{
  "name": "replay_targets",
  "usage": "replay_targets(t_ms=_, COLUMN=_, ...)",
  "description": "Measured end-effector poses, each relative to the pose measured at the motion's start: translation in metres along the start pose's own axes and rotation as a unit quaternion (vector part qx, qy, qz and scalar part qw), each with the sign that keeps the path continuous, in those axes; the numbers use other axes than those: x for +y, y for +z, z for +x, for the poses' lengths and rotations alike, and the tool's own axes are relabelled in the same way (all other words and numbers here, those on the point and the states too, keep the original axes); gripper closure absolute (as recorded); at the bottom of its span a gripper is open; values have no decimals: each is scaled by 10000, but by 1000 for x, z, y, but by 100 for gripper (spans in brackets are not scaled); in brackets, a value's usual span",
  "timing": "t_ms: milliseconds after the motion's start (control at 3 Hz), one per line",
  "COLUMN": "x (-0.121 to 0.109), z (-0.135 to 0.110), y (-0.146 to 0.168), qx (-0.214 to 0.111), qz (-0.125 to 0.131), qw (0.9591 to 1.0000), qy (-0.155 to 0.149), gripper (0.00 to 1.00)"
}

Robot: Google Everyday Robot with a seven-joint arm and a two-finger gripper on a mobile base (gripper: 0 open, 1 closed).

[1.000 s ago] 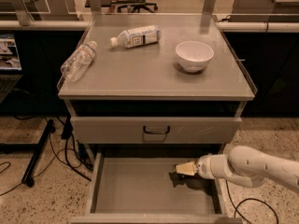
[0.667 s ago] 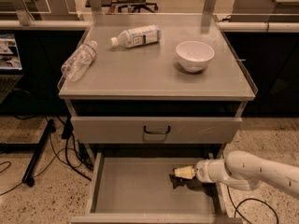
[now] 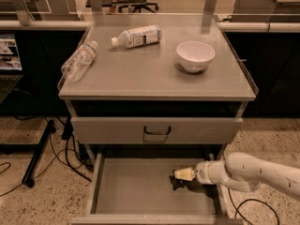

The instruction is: Place rxbar chocolate into middle drawer

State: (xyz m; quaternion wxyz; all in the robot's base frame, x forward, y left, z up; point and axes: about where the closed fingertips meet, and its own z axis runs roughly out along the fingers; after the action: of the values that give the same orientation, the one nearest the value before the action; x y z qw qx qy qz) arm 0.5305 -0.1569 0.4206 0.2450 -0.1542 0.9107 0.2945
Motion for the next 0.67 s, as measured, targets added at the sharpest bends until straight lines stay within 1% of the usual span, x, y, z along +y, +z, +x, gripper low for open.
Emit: replay_targets(t_ms=667, x=0, z=0, y=0, qx=0, qz=0, qw=10000, qy=0, gripper=4)
